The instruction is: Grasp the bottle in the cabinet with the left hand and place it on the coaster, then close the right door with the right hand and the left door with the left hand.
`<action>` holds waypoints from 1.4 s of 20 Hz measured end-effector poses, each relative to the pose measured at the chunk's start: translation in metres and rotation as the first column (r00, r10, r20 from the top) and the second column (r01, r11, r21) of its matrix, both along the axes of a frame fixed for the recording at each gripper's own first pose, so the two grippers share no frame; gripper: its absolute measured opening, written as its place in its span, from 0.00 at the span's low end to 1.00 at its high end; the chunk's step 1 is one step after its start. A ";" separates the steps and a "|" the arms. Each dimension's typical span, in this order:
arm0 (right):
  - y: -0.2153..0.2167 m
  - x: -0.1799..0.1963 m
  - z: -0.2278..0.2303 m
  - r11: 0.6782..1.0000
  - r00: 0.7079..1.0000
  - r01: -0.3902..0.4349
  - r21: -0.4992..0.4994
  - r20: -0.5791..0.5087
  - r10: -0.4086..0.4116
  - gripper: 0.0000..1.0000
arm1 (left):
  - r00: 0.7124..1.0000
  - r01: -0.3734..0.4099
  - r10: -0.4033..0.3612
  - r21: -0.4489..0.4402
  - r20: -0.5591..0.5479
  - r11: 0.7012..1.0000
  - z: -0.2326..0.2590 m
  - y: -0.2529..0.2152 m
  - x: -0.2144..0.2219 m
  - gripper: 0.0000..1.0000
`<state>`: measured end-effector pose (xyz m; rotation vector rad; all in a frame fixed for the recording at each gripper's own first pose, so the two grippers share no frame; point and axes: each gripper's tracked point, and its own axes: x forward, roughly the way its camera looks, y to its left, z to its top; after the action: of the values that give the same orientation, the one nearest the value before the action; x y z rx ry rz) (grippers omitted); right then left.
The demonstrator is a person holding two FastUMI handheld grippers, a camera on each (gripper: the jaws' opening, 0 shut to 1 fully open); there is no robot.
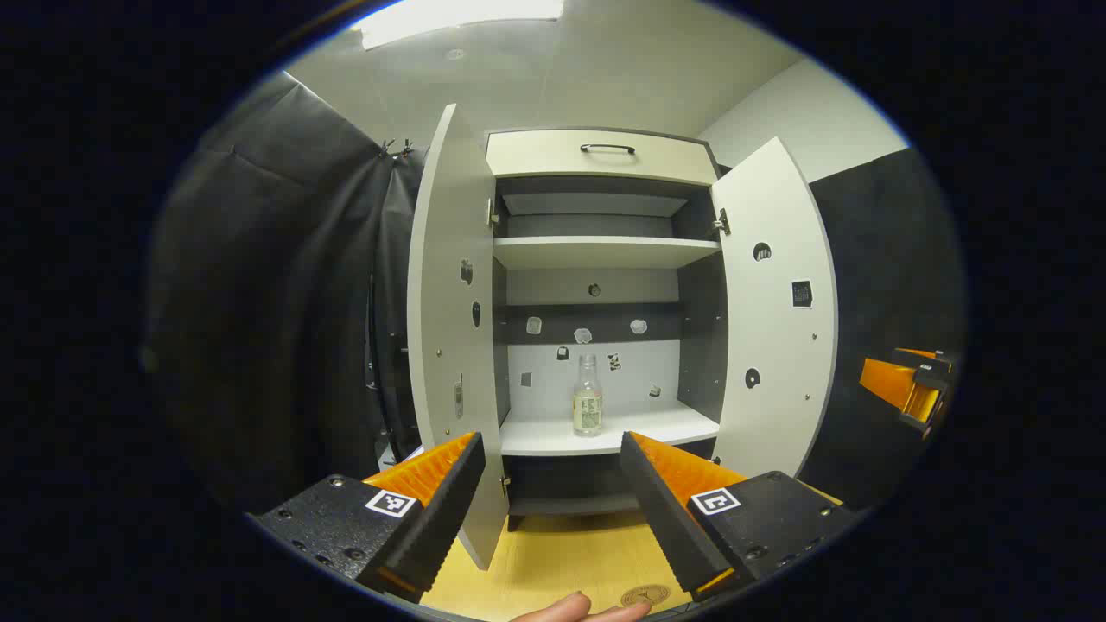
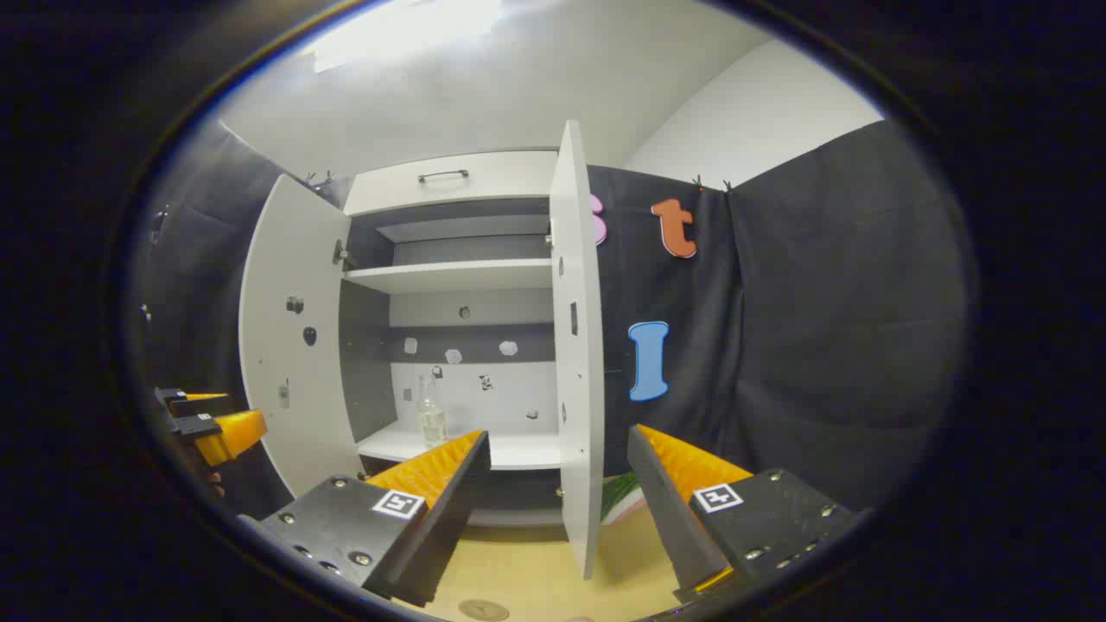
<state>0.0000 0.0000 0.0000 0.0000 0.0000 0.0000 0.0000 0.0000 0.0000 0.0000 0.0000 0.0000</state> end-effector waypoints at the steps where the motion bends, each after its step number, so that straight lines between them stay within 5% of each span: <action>1: -0.002 0.000 0.000 1.000 1.000 -0.004 0.010 0.001 0.004 0.97 | 1.000 0.006 -0.006 0.001 -0.011 1.000 -0.004 -0.004 -0.002 0.99; 13: 0.043 0.012 0.011 0.987 0.985 -0.159 -0.010 0.063 0.159 0.97 | 1.000 0.009 -0.010 -0.031 -0.003 0.999 -0.008 -0.003 0.037 0.98; 22: 0.078 0.067 0.006 0.984 0.982 -0.175 0.036 0.078 0.171 0.97 | 0.995 0.097 -0.097 -0.029 0.002 0.995 -0.029 -0.017 0.183 0.99; 28: 0.078 0.100 -0.005 0.994 0.992 -0.111 0.018 0.063 0.110 0.97 | 0.994 0.111 -0.112 -0.045 -0.016 0.993 -0.077 -0.034 0.282 1.00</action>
<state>0.0998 0.0784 -0.0047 0.0212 -0.0621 0.1106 0.2823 -0.0345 -0.0765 -0.0442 0.0181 -0.1119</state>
